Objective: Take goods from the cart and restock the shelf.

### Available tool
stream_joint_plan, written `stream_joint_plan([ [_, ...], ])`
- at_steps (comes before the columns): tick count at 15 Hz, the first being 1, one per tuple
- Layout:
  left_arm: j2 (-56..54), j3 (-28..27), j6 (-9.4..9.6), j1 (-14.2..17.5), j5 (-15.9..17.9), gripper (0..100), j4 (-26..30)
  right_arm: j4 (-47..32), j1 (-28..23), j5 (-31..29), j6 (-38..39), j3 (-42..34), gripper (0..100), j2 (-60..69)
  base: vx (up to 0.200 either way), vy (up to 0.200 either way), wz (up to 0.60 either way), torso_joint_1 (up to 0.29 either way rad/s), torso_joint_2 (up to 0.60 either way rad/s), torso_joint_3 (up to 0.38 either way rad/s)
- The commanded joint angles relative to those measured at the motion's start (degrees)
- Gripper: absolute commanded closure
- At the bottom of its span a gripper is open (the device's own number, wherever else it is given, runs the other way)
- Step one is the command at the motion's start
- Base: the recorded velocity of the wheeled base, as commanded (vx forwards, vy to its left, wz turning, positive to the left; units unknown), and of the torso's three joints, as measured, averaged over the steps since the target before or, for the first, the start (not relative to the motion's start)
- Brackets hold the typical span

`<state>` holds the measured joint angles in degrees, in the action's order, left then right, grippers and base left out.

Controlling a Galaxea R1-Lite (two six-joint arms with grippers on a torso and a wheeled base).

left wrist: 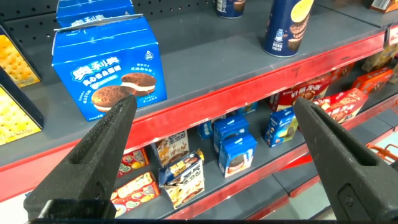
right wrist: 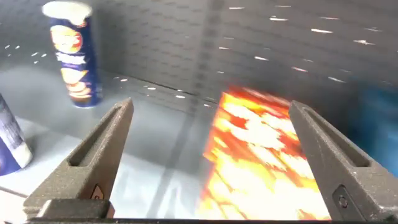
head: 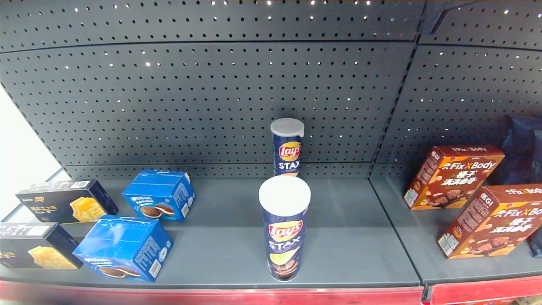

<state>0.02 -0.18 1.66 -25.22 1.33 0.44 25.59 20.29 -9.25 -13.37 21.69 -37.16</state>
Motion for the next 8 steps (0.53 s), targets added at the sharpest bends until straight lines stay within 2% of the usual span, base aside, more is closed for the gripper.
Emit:
stream_joint_plan([
  [1,0.0,0.0,0.01,0.0,0.0,0,0.0,-7.6,-11.7,1.7,5.1,-12.3,0,22.7,0.0,0.0,0.0,0.0,0.0,0.0],
  [4,0.0,0.0,0.01,0.0,0.0,0,0.0,-8.4,-16.3,1.8,7.7,-21.2,0,28.3,0.0,0.0,0.0,0.0,0.0,0.0],
  [6,0.0,0.0,0.01,0.0,0.0,0,0.0,-14.2,-18.2,2.7,11.7,-21.7,0,30.8,0.0,0.0,0.0,0.0,0.0,0.0],
  [8,0.0,0.0,0.01,0.0,0.0,0,0.0,-19.6,-21.8,6.4,13.2,-21.7,0,33.8,0.0,0.0,0.0,0.0,0.0,0.0],
])
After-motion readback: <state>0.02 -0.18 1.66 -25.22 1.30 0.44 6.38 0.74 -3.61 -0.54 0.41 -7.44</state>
